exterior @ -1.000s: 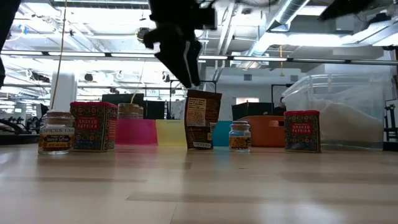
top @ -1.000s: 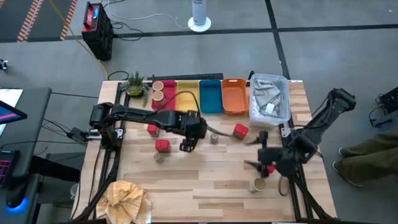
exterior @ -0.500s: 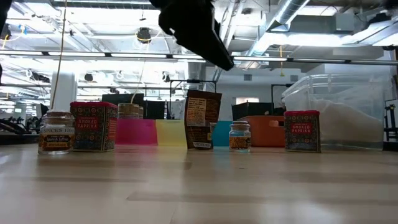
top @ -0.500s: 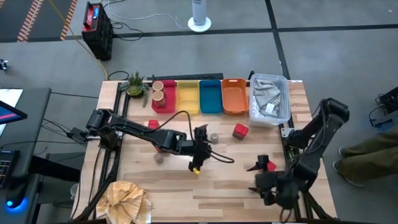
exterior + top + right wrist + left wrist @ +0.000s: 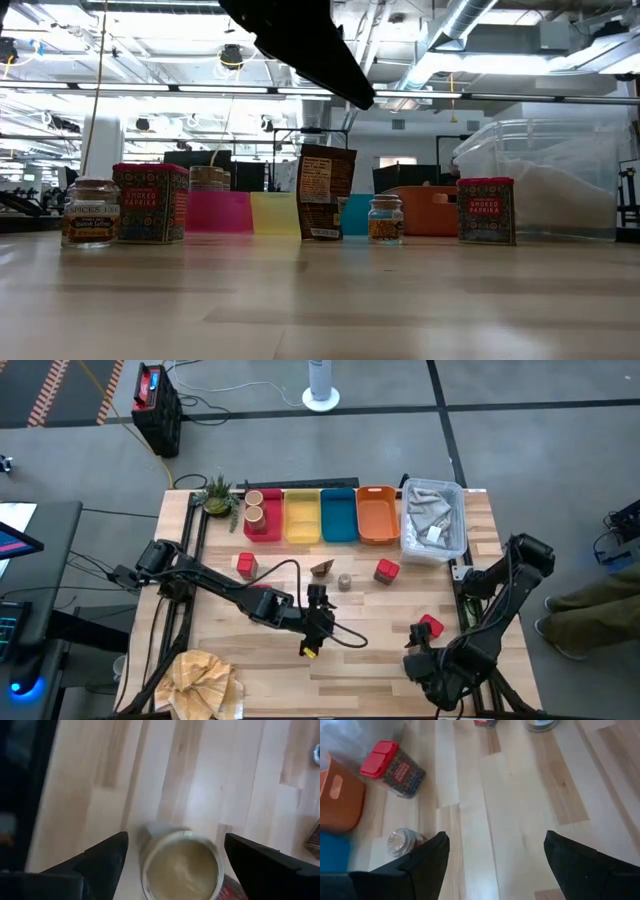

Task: Sort spices by type
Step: Move the gold spice bottle to the center of the table

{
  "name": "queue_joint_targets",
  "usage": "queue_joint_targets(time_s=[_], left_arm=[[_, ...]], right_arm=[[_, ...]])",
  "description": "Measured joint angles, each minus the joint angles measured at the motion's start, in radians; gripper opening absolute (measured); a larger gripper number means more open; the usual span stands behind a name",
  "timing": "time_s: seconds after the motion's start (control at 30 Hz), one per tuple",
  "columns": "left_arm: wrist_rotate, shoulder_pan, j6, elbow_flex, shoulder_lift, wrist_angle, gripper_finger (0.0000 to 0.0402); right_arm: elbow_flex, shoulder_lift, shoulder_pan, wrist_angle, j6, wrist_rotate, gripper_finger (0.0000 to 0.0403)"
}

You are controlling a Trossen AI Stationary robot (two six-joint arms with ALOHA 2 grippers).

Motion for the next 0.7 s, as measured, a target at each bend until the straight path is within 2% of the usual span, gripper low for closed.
queue_joint_targets(time_s=[0.23, 0.5, 0.7], left_arm=[[-0.009, -0.006, -0.089, 0.0, 0.0, -0.019, 0.0308], [-0.01, -0.026, -0.155, 0.0, 0.0, -0.022, 0.0308], [-0.05, -0.053, -0.188, 0.001, 0.0, -0.022, 0.0308]], right_arm=[[0.0, 0.049, -0.037, -0.048, -0.143, -0.135, 0.0397], [0.0, 0.142, -0.024, -0.089, -0.254, -0.141, 0.0391], [0.0, 0.176, -0.041, -0.086, -0.317, -0.139, 0.0375]])
